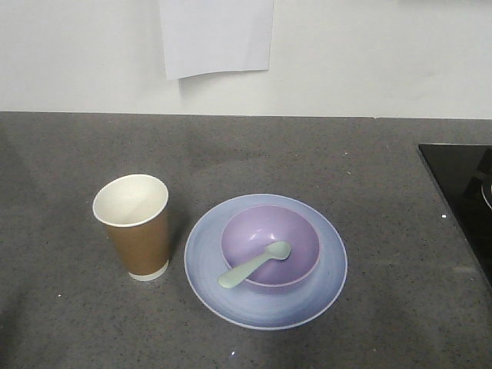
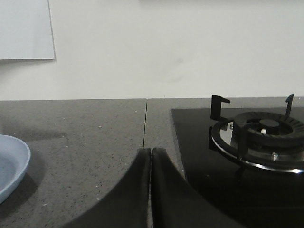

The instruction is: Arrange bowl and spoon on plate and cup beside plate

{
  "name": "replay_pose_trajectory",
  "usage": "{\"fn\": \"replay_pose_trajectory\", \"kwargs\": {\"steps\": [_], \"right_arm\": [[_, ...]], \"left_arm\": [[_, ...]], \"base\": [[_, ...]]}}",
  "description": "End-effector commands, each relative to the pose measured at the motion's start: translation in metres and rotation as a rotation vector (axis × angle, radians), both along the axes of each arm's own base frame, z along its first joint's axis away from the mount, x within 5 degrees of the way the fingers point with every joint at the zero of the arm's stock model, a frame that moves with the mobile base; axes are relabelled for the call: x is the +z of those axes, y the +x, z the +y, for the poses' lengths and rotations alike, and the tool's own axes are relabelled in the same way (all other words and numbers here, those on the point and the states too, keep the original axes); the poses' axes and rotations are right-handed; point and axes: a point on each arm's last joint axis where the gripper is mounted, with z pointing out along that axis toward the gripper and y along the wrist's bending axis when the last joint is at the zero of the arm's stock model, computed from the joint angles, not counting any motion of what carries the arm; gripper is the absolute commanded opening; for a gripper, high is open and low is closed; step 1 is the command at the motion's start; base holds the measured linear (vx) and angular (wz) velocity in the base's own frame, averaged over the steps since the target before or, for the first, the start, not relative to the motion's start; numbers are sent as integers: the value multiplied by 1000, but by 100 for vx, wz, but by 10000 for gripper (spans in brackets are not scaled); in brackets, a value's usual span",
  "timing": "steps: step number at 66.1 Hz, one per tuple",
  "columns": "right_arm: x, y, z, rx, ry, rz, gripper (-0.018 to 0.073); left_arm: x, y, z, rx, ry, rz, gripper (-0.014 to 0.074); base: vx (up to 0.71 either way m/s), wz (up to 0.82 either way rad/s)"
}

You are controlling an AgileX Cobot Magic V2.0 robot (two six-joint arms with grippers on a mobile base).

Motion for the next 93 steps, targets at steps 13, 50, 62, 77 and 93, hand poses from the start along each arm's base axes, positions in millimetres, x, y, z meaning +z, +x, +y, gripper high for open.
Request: {"fn": "replay_pose_trajectory", "kwargs": {"steps": [13,50,62,77,93], "right_arm": [[3,0,2,23,-44,-81,-2],[5,-1,3,27,-40,-93,-2],[5,-1,3,27,-40,-93,-2],[5,-1,3,27,-40,-93,-2],[5,-1,3,27,-40,-93,-2]], "left_arm": [[-5,2,0,-4,-20,-27,-7],[-5,2,0,-4,-20,-27,-7],[-5,2,0,-4,-20,-27,-7],[-5,2,0,-4,-20,-27,-7],[-5,2,0,-4,-20,-27,-7]], "base": [[0,0],[0,0],[0,0],[0,0],[0,0]]}}
